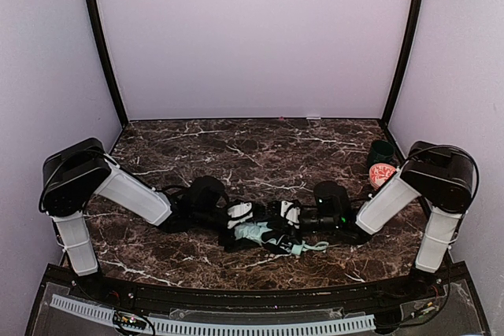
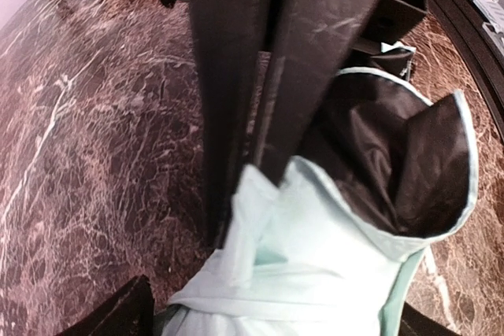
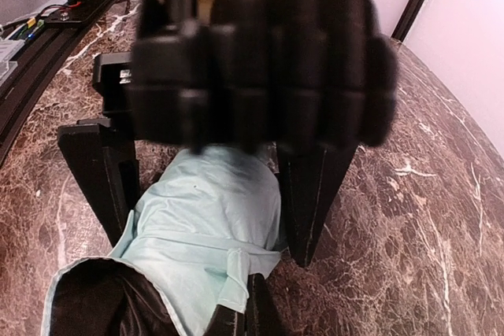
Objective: Put away the umbrella
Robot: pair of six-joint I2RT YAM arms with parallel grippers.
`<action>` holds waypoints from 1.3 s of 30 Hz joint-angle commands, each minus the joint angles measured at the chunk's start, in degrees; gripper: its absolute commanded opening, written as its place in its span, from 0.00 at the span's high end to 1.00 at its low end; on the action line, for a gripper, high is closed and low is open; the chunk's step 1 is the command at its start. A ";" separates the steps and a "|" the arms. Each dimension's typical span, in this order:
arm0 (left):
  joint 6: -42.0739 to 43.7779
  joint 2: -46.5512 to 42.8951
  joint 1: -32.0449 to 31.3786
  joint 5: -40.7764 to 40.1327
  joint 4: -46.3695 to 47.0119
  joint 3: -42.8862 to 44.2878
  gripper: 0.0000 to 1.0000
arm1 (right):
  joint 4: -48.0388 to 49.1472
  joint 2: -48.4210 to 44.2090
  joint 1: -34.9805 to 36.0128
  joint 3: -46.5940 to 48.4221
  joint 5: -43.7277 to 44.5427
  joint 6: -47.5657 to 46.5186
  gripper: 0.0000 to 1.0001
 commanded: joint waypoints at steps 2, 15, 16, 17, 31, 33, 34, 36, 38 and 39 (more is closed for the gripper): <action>-0.70 0.38 1.88 -3.68 -0.79 -1.47 0.10 | -0.62 -1.12 1.17 1.52 -5.05 -1.56 1.00; -3.33 4.22 1.88 4.24 4.74 0.10 0.12 | 10.27 3.41 1.74 5.84 -6.19 3.54 1.00; -3.40 4.14 1.88 4.05 5.08 0.04 0.11 | 10.23 3.67 1.74 5.70 -6.16 3.50 1.00; -3.35 4.10 1.88 4.06 5.46 -0.06 0.10 | 10.31 3.86 1.74 5.56 -6.10 3.42 1.00; 0.09 3.33 1.88 8.23 4.23 -0.50 0.73 | 4.48 2.00 1.74 4.08 -3.85 0.02 0.82; 0.89 3.15 1.88 6.70 2.30 -0.55 0.85 | 3.57 0.83 1.76 2.76 -2.40 -1.29 0.77; 1.10 3.13 1.88 5.23 2.05 -0.70 0.89 | 3.53 0.10 1.74 1.83 -1.54 -1.92 0.74; 1.78 3.17 1.88 2.59 2.29 -1.42 1.00 | 3.65 -1.52 1.74 0.60 -0.09 -2.31 0.72; 2.79 3.17 1.88 0.29 2.13 -1.64 1.00 | 2.95 -3.18 1.74 0.08 0.08 -2.17 0.67; 3.50 3.13 1.88 -0.86 1.80 -1.58 1.00 | 2.18 -3.99 1.74 0.05 0.11 -2.14 0.63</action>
